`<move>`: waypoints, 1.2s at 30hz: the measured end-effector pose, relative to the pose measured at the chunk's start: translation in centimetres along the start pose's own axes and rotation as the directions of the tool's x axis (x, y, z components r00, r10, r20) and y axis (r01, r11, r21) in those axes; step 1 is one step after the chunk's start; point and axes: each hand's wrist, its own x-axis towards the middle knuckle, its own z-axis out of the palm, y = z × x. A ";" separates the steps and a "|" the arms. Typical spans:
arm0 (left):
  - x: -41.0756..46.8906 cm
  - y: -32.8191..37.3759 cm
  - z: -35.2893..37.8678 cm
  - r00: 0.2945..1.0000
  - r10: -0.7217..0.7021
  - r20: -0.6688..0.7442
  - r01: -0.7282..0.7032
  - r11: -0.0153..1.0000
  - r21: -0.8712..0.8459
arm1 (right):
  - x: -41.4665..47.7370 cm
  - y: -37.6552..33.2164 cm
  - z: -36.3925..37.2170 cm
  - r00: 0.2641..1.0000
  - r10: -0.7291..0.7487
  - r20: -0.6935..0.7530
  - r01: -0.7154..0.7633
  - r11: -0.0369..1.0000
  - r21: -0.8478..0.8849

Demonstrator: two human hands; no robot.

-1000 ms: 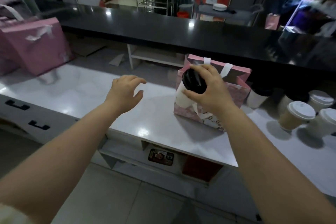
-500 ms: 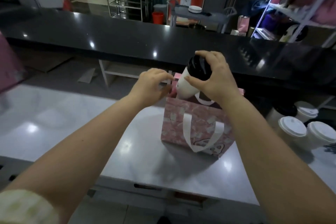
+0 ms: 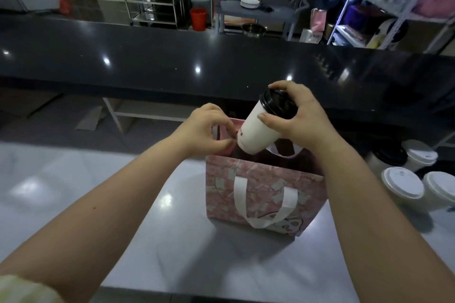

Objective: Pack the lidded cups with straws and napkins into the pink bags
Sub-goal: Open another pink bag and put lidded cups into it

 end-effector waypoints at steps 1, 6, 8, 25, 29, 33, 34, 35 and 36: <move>0.1 -0.1 -0.1 1.000 0.014 0.023 -0.013 1.000 -0.017 | 0.1 0.1 -0.1 1.000 0.003 0.004 -0.003 1.000 -0.030; 0.5 0.1 -0.4 0.986 0.078 0.145 -0.087 0.995 0.055 | -0.5 0.0 -0.1 0.998 -0.044 -0.052 0.032 0.977 -0.212; 0.8 0.2 -0.2 0.980 0.082 0.181 -0.107 0.986 0.131 | -1.1 -0.2 0.4 0.996 -0.067 -0.055 0.052 0.969 -0.243; 0.8 1.5 0.5 0.936 0.049 0.349 -0.136 0.964 0.228 | -6.9 -2.6 2.1 0.979 -0.014 0.204 0.093 0.920 -0.380; 0.6 1.3 0.5 0.903 0.008 0.429 -0.162 0.932 0.323 | -7.7 -1.9 2.2 0.948 0.159 0.277 -0.050 0.931 -0.362; -0.3 1.0 0.6 0.884 0.004 0.468 -0.182 0.923 0.338 | -7.1 -0.4 2.1 0.871 0.333 0.361 -0.160 0.887 -0.433; -0.5 1.1 0.6 0.882 0.016 0.470 -0.194 0.923 0.332 | -6.8 -0.1 2.3 0.851 0.363 0.380 -0.161 0.869 -0.468; -0.7 1.2 0.6 0.882 0.029 0.471 -0.205 0.922 0.328 | -6.4 0.1 2.7 0.837 0.388 0.386 -0.152 0.843 -0.516; -0.8 1.3 0.5 0.882 0.039 0.470 -0.214 0.921 0.326 | -6.0 0.3 3.1 0.834 0.406 0.374 -0.133 0.805 -0.578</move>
